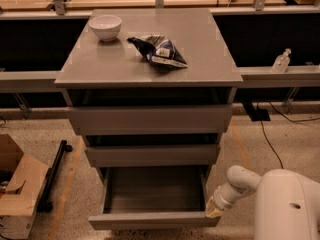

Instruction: Close bottom drawer

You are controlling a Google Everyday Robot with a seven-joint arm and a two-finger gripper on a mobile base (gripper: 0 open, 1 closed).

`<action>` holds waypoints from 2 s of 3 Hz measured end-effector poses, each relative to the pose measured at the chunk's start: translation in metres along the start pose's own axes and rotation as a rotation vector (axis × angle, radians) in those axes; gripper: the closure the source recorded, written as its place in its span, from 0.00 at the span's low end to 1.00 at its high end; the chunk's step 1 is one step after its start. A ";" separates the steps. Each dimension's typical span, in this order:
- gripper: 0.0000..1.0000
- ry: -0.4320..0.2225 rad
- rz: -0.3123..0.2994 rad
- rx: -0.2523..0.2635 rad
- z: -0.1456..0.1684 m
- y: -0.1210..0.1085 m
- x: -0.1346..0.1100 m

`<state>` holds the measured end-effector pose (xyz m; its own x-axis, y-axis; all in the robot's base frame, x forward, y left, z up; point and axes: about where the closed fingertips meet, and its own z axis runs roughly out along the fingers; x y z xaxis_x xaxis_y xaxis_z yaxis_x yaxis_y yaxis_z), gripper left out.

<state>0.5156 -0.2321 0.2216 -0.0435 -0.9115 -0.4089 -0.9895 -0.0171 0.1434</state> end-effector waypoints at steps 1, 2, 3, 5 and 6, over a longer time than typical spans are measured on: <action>0.61 0.011 -0.011 0.001 0.001 0.000 -0.005; 0.38 0.035 -0.061 0.056 -0.014 -0.005 -0.026; 0.13 0.083 -0.117 0.152 -0.043 -0.002 -0.054; 0.15 0.112 -0.041 0.134 -0.040 0.050 -0.037; 0.39 0.093 0.026 0.108 -0.031 0.053 -0.012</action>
Offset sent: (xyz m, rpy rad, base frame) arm 0.0145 0.0422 0.0643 -0.0662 -0.2011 0.0915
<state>0.4679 -0.2344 0.2619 -0.0611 -0.9455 -0.3199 -0.9975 0.0465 0.0530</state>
